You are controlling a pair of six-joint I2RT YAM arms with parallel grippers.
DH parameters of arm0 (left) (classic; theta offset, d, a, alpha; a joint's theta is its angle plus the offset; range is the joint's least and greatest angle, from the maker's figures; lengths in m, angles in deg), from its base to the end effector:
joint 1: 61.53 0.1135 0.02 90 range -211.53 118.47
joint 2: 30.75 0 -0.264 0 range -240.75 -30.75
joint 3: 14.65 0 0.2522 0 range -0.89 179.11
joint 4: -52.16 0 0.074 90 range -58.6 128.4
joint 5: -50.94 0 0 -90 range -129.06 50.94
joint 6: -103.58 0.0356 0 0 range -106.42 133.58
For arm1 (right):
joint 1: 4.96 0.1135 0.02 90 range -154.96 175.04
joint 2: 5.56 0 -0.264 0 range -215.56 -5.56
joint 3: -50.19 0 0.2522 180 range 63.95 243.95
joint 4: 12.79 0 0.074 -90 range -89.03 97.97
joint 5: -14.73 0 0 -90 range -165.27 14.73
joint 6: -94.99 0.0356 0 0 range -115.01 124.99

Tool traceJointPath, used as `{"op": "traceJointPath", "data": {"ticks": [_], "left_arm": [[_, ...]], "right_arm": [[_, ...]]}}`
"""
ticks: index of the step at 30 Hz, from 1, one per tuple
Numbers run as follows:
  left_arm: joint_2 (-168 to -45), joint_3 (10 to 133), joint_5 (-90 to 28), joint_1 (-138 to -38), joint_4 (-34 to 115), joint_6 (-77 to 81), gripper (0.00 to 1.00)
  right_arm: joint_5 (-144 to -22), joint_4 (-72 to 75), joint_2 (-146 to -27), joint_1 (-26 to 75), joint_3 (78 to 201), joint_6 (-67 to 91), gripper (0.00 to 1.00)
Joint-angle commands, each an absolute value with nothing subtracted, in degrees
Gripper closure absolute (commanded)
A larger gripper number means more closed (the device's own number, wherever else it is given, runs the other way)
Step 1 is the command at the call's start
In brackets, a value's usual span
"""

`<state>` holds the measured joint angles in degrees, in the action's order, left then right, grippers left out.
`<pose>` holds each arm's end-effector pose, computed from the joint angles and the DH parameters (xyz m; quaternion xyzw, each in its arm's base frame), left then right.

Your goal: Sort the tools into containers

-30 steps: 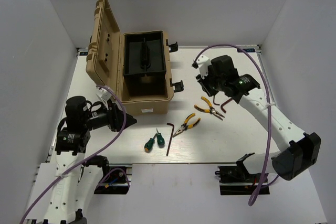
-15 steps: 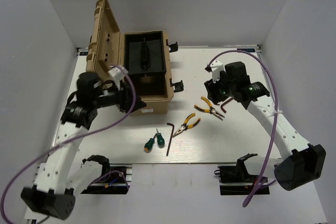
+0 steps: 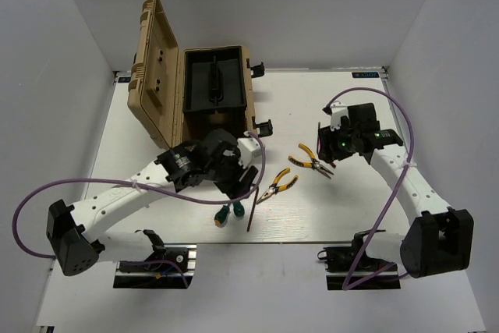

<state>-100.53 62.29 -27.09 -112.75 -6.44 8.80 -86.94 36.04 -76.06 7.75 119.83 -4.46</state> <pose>0.1488 -0.1970 0.3076 0.4018 0.8492 -0.2411 0.2437 0.2467 0.0630 0.2756 -0.2139 0.9098 0.1052 0.3399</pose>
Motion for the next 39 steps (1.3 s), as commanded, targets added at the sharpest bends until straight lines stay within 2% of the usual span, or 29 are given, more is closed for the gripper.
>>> {"op": "traceJointPath", "data": {"ticks": [1,6,10,32,39], "left_arm": [[-101.1,63.3,-47.9,-117.5,-14.1,1.0,0.29],[-100.5,54.3,-52.9,-123.7,-14.2,-11.1,0.29],[-104.0,50.5,-53.9,-125.8,-11.0,-13.2,0.34],[-111.8,42.1,-55.2,-124.7,0.9,-15.5,0.44],[-113.5,42.1,-56.4,-124.7,0.7,-15.5,0.59]], "right_arm": [[-91.2,32.6,-75.2,6.5,118.3,-2.2,0.44],[-92.7,31.5,-74.9,4.7,117.0,-1.7,0.44],[-94.3,31.4,-75.1,4.1,116.7,-1.7,0.44],[-100.1,31.0,-72.9,0.8,115.0,-0.8,0.45],[-101.8,30.9,-72.5,0.2,114.7,-0.9,0.45]]}}
